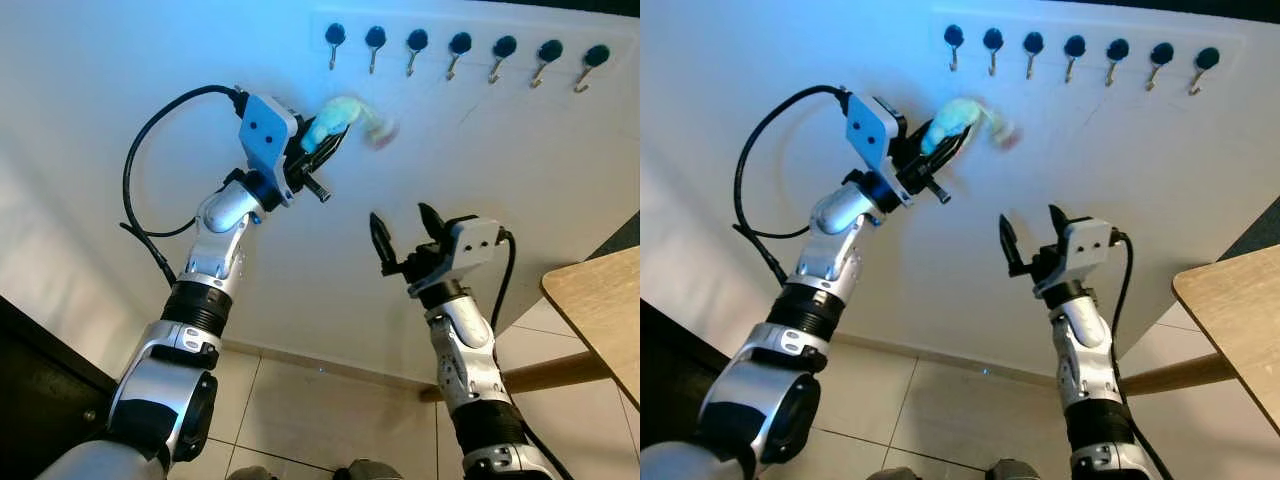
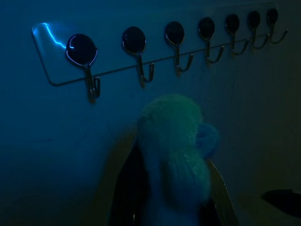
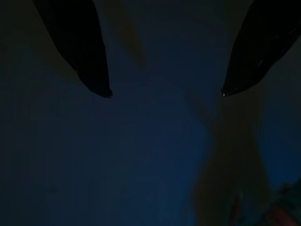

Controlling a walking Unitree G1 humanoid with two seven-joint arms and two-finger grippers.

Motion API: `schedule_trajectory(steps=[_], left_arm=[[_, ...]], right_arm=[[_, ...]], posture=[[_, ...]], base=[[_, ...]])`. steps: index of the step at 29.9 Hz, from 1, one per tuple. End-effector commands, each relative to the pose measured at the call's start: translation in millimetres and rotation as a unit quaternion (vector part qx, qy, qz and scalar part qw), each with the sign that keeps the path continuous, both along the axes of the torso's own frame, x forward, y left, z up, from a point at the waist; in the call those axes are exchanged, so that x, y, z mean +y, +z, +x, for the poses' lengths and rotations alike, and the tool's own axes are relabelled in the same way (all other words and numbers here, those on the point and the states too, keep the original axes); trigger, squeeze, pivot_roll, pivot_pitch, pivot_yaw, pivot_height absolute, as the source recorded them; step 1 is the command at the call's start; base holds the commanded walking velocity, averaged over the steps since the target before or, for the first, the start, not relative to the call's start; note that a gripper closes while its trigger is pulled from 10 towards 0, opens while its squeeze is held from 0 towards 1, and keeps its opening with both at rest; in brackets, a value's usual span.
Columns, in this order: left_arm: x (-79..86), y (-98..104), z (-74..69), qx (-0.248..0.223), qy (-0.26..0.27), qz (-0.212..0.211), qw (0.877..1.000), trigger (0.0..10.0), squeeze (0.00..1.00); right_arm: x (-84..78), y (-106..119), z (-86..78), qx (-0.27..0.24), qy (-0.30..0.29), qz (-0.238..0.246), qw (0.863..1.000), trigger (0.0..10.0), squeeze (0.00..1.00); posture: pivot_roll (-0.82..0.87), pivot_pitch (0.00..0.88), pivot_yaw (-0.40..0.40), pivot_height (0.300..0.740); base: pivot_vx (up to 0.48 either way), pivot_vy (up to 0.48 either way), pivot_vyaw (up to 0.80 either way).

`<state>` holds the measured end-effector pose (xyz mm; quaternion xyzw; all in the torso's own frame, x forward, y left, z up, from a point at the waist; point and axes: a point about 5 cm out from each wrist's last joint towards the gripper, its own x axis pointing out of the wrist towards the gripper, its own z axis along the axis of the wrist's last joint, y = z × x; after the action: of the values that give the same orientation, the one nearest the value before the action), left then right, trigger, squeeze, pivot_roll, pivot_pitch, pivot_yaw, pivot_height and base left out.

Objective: Hang keys on a hook

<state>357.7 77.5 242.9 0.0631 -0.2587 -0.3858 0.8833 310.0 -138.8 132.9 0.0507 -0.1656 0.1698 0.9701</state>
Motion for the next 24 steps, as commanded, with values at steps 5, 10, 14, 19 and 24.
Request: schedule_trajectory(steps=[5, 10, 14, 19, 24], left_arm=[[6.4, -44, -13.8, 0.049, -0.045, 0.06, 0.996, 10.0, 0.0], [31.8, -133, -48.5, 0.187, -0.08, 0.149, 0.968, 10.0, 0.0], [40.0, -151, -53.7, 0.222, -0.063, 0.162, 0.959, 10.0, 0.0], [55.4, -182, -64.0, 0.28, -0.02, 0.177, 0.943, 10.0, 0.0], [63.2, -196, -68.4, 0.307, 0.013, 0.177, 0.935, 10.0, 0.0]], right_arm=[[6.9, -26, -8.9, 0.047, 0.023, -0.017, 0.999, 10.0, 0.0], [-1.5, -84, -36.3, 0.159, 0.01, -0.025, 0.987, 10.0, 0.0], [-6.3, -96, -44.6, 0.192, 0.001, -0.027, 0.981, 10.0, 0.0], [-19.1, -123, -61.8, 0.265, -0.028, -0.028, 0.963, 10.0, 0.0], [-26.0, -137, -71.1, 0.303, -0.047, -0.022, 0.952, 10.0, 0.0]], posture=[[0.03, 0.06, 0.013, 0.74], [0.04, 0.067, 0.008, 0.74], [0.04, 0.067, 0.008, 0.74], [0.04, 0.065, 0.009, 0.74], [0.04, 0.062, 0.01, 0.74]], base=[[0.0, 0.0, 0.0], [0.0, 0.0, 0.0], [0.0, 0.0, 0.0], [0.0, 0.0, 0.0], [0.0, 0.0, 0.0]])
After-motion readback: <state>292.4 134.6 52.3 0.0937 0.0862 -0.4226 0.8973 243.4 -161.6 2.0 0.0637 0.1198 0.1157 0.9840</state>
